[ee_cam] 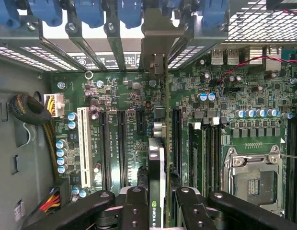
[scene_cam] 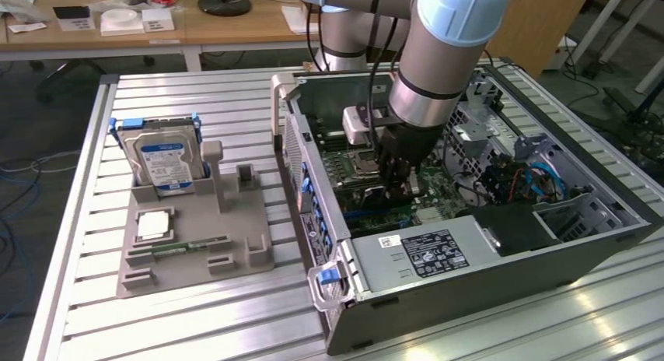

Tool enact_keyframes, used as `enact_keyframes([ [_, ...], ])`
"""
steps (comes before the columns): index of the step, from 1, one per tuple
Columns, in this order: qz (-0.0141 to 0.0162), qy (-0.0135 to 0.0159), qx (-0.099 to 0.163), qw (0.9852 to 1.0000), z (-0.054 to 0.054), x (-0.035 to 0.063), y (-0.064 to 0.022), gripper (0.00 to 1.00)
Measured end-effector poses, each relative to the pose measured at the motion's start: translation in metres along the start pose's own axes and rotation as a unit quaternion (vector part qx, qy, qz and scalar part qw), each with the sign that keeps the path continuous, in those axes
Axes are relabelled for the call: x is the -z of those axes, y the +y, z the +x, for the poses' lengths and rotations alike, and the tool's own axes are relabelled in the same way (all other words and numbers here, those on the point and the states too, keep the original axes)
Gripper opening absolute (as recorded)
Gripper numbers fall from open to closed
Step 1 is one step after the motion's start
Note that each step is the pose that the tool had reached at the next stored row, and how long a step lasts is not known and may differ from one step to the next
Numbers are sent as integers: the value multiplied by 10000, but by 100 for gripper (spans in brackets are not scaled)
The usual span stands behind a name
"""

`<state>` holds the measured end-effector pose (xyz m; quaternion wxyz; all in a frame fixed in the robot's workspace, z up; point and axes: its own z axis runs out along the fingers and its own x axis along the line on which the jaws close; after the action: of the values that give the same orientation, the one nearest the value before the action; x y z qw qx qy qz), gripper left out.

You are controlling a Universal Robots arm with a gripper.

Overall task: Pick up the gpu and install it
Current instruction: 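Insert the gpu into the slot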

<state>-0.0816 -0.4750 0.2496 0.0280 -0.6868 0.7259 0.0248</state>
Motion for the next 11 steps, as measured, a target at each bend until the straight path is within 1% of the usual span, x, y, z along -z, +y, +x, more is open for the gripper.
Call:
enact_keyframes([
  [11, 0, 1, 0, 10000, 2, -20, 0, 27],
])
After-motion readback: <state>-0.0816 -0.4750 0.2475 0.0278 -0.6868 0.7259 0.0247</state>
